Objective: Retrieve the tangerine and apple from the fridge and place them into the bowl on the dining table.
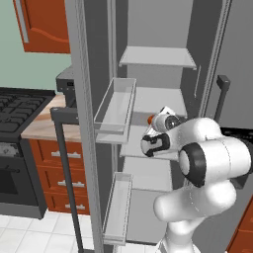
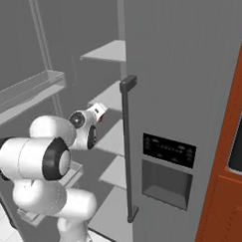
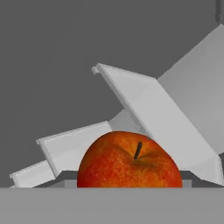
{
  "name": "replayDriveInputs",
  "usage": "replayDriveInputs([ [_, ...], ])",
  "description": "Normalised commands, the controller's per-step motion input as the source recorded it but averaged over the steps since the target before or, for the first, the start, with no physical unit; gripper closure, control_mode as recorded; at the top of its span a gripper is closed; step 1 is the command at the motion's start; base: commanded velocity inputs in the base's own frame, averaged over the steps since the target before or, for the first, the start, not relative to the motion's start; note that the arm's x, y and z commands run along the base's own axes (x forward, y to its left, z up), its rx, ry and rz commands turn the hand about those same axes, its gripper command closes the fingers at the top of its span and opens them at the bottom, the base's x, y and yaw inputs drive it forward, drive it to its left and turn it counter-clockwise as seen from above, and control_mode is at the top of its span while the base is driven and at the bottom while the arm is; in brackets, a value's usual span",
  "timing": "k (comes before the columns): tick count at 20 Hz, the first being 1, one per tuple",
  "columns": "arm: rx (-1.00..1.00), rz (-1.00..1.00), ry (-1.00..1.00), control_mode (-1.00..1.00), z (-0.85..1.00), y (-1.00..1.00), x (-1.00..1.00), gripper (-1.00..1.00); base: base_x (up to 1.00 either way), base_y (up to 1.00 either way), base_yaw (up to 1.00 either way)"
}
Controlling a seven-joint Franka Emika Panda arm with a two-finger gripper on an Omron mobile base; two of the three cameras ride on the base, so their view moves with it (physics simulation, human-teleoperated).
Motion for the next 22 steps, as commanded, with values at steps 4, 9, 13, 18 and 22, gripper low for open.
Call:
replayDriveInputs([
  [4,0.03,-0.08,0.03,-1.00,1.00,-0.31,-1.00,1.00,0.00,0.00,0.00],
  [9,0.09,-0.06,0.14,-1.00,1.00,-0.22,-1.00,1.00,0.00,0.00,0.00],
  [13,0.24,-0.06,0.37,-1.00,0.99,-0.23,-1.00,1.00,0.00,0.00,0.00],
  [18,0.27,-0.06,0.40,-1.00,0.51,-0.04,-1.00,1.00,0.00,0.00,0.00],
  [22,0.21,-0.03,0.15,-1.00,-0.03,0.00,-1.00,1.00,0.00,0.00,0.00],
])
